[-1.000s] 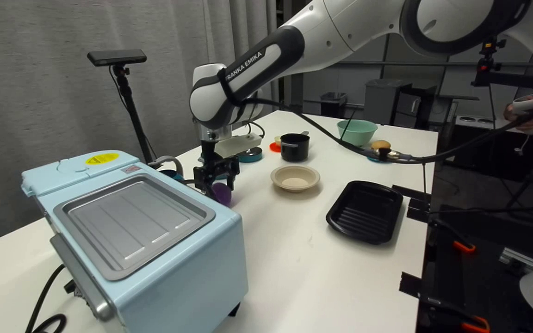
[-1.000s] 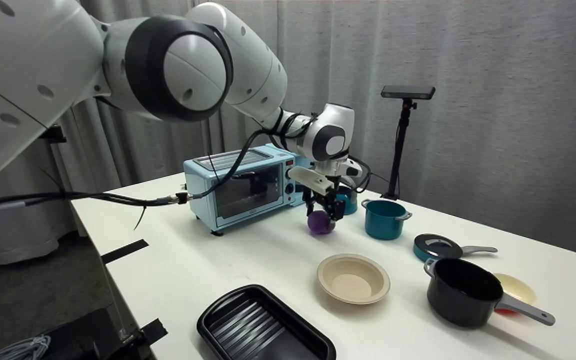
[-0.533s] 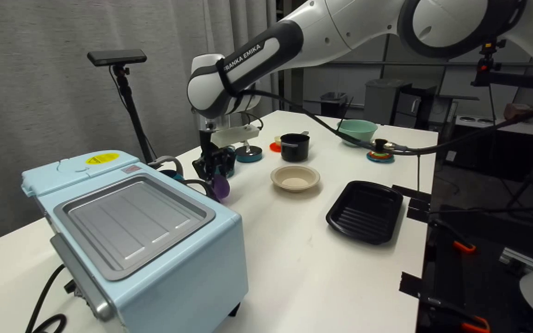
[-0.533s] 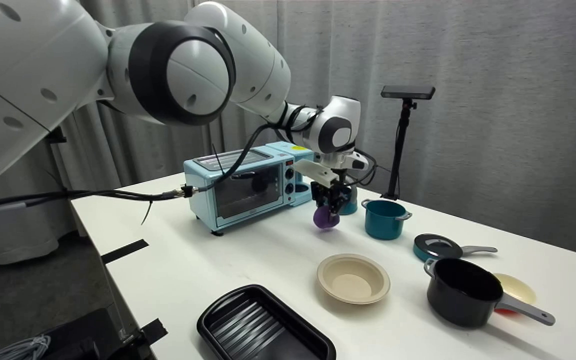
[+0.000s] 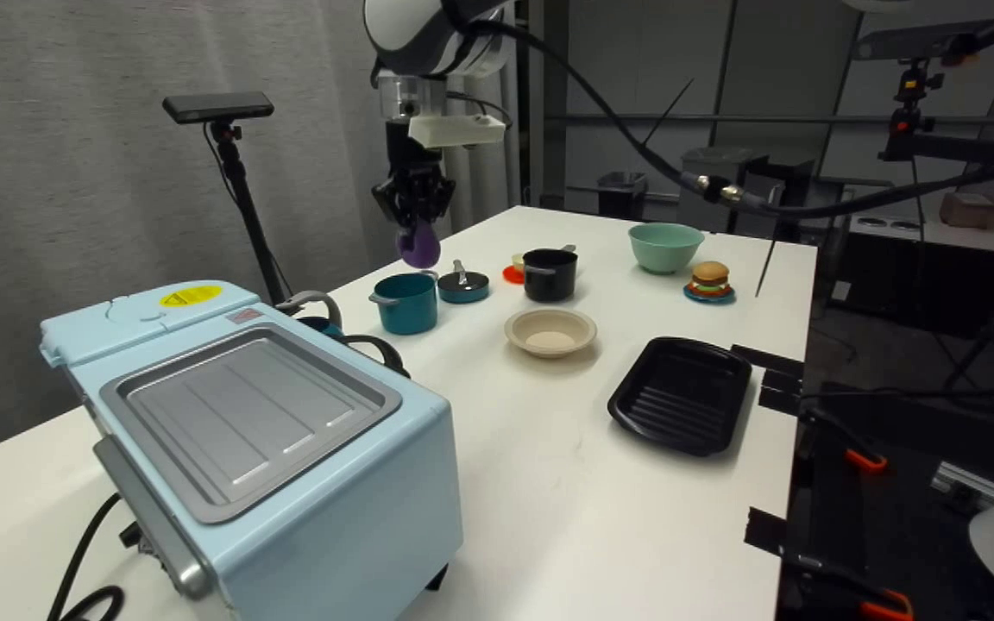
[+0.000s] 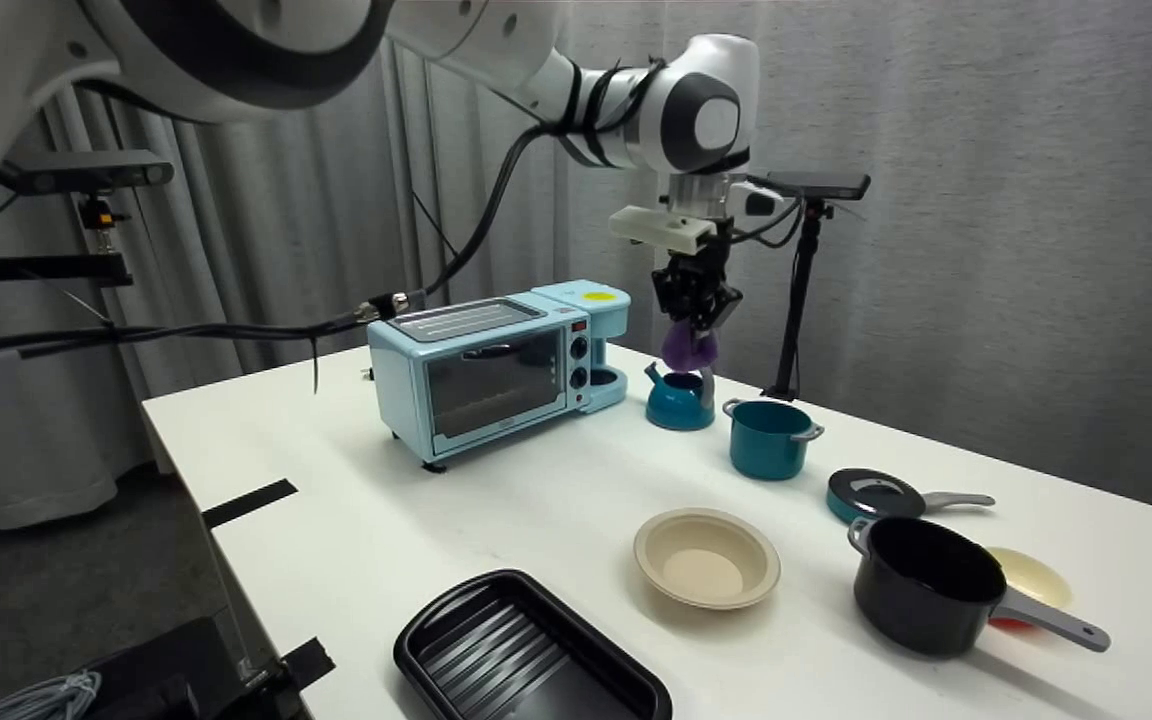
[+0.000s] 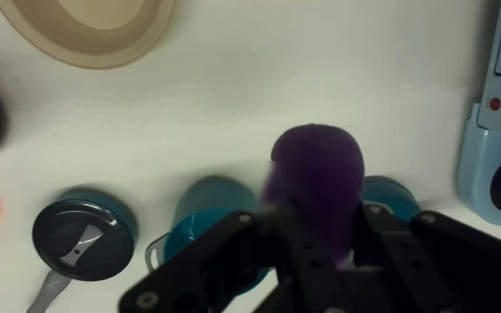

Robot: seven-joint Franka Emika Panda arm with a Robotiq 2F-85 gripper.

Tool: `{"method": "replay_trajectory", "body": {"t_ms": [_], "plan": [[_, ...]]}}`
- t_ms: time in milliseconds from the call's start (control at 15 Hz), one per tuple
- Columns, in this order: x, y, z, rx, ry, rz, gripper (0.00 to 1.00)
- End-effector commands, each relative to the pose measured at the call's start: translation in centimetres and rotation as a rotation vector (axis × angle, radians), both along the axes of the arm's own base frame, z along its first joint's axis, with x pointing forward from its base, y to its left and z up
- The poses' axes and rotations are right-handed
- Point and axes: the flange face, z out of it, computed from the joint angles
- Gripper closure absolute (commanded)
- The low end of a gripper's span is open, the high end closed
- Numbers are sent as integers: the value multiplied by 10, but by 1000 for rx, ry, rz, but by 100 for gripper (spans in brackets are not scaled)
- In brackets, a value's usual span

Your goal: Put the purple plushy on the white plate

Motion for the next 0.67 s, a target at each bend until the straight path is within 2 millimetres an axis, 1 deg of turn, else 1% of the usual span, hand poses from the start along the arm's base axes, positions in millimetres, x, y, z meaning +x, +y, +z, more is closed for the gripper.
{"method": "replay_trajectory", "body": {"t_ms": [0, 133, 333, 467, 600], "plan": [[-32, -31, 13, 2, 53, -23, 94], [-45, -50, 3, 2, 98, -45, 94], [-64, -81, -32, -4, 188, -92, 94], [-72, -100, -56, -12, 226, -121, 94], [-81, -115, -81, -16, 268, -149, 94]]}}
